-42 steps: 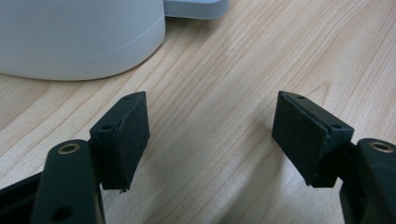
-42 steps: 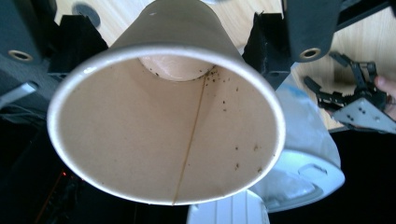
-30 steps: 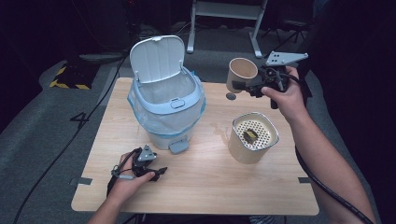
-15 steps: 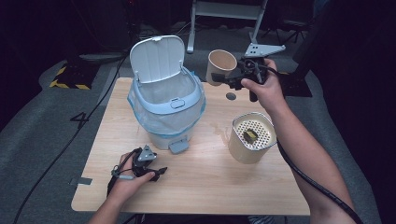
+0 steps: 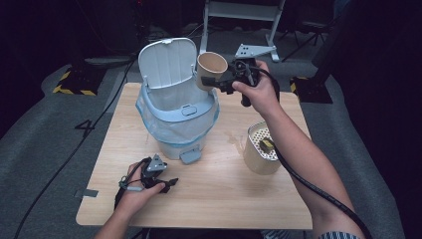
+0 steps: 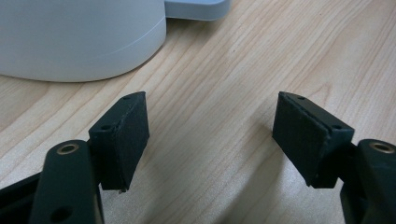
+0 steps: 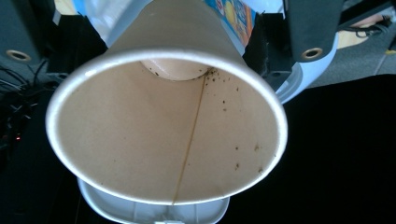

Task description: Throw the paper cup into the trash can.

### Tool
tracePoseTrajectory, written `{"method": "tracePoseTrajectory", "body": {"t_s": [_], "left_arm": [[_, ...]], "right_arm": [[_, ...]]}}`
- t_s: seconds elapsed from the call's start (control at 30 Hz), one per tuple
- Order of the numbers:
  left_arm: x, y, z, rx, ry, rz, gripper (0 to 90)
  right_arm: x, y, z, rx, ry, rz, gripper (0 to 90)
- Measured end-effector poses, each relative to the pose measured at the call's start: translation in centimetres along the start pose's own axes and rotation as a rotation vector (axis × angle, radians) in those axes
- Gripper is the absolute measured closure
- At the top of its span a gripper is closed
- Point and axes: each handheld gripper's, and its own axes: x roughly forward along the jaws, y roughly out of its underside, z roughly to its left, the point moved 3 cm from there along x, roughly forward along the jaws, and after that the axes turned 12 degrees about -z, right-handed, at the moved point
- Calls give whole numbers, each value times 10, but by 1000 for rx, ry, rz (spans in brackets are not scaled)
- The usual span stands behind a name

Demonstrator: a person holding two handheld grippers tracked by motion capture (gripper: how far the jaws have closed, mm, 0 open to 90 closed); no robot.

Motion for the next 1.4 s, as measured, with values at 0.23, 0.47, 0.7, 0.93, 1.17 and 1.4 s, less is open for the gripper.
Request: {"method": "tracePoseTrajectory", "body": {"t_s": [0.23,0.47,0.7,0.93,1.17,1.4], "left_arm": [[0,0,0,-3,0,-1,274],[0,0,0,1,0,-1,274],[0,0,0,0,0,-1,274],[0,0,0,2,-1,-1,274],[0,0,2,7,2,-2,275],[-5,3,5,11,11,-1,276]], "right_arm": [[17,4,3,-2,4,42,305],[32,9,6,-10,-2,91,294],[48,12,11,-47,31,121,147],[30,-2,15,-72,16,91,153],[-5,-10,15,-94,47,96,156],[-43,-9,17,-104,69,122,158]]}}
